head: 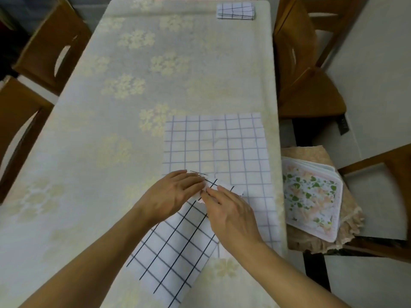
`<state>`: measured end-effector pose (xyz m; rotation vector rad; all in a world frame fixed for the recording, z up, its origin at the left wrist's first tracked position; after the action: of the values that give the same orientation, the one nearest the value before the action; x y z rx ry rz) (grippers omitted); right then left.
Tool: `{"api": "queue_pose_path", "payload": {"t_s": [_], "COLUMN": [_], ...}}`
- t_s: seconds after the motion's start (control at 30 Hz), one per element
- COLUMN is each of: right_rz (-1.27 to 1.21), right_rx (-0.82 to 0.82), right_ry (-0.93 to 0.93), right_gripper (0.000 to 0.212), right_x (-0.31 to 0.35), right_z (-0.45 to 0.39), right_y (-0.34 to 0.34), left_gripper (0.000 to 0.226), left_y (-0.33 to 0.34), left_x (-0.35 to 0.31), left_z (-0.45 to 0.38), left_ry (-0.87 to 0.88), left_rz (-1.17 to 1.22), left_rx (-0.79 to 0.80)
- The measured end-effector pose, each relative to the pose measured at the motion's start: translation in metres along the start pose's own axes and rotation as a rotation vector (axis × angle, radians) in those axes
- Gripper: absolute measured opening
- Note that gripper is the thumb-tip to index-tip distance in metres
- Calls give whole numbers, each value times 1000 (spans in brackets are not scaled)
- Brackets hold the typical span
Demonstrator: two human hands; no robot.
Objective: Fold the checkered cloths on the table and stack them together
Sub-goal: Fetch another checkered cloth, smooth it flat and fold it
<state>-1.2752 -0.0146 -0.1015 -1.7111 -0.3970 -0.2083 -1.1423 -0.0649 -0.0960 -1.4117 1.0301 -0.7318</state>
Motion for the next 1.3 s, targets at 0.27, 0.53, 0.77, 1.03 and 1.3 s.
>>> {"api": "queue_pose_path", "payload": {"t_s": [0.27,0.53,0.77,1.03,1.3], "right_rz": [-5,-72,-104,-216,-241], "right_rx": [-3,111,239,488,250], "right_ry": [-101,-145,-150,-248,-318], "right_gripper": [27,28,31,34,31], "right_x": [58,99,116,109,60], "right_z": [62,111,145,160,64], "right_y": [13,30,65,85,69], "left_gripper": [54,61,50,74,59], "left_y": [8,22,51,66,70], "left_x": [-40,-71,-87,-93,-110], "left_z": [85,157,196,216,171], "left_ry": [-139,-238,-309,-550,-956], "left_rz": [24,7,-24,-35,61], "left_rx": [-3,-7,122,228,6]}}
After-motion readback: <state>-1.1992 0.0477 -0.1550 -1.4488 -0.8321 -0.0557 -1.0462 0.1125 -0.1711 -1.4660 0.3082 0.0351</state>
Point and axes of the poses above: each hand's wrist, its own z-axis away from the middle knuckle, its own y-axis out of the palm, x = y × z, the point moved 6 cm from there along -z, towards the middle knuckle, and after that the axes turned 13 degrees about y, right-handed, at the moved point
